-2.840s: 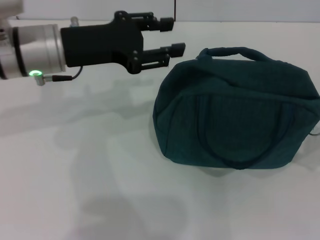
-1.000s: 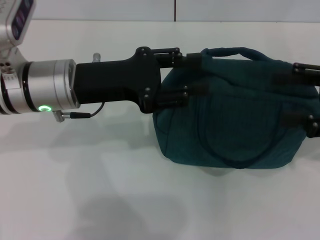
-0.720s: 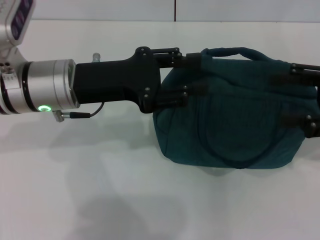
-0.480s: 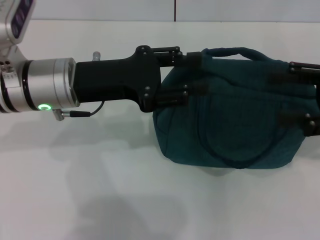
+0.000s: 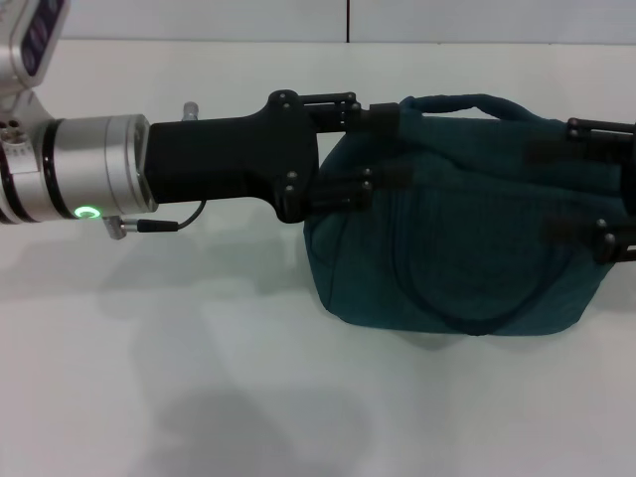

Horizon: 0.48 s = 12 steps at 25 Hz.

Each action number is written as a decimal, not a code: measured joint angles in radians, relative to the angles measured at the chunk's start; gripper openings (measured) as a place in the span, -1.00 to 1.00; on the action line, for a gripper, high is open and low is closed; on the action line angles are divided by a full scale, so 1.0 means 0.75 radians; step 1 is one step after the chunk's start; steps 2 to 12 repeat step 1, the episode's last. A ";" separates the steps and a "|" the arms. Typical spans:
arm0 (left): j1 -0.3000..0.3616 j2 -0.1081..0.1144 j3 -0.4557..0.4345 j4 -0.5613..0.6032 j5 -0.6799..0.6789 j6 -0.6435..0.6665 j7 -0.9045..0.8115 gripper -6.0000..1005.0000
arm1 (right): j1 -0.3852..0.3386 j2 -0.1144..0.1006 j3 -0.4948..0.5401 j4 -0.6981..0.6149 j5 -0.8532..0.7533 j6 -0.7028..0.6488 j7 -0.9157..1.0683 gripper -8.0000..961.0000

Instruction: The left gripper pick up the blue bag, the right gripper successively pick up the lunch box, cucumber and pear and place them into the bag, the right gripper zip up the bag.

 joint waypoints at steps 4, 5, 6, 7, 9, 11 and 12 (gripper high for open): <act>0.000 0.000 -0.001 0.000 0.000 0.000 0.001 0.15 | 0.002 0.000 0.000 0.000 0.000 0.000 0.000 0.62; 0.000 0.000 -0.001 0.000 0.000 0.000 0.001 0.15 | 0.002 0.000 0.000 0.000 0.000 0.000 0.000 0.62; 0.000 0.000 -0.001 0.000 0.000 0.000 0.001 0.15 | 0.002 0.000 0.000 0.000 0.000 0.000 0.000 0.62; 0.000 0.000 -0.001 0.000 0.000 0.000 0.001 0.15 | 0.002 0.000 0.000 0.000 0.000 0.000 0.000 0.62; 0.000 0.000 -0.001 0.000 0.000 0.000 0.001 0.15 | 0.002 0.000 0.000 0.000 0.000 0.000 0.000 0.62; 0.000 0.000 -0.001 0.000 0.000 0.000 0.001 0.15 | 0.002 0.000 0.000 0.000 0.000 0.000 0.000 0.62; 0.000 0.000 -0.001 0.000 0.000 0.000 0.001 0.15 | 0.002 0.000 0.000 0.000 0.000 0.000 0.000 0.62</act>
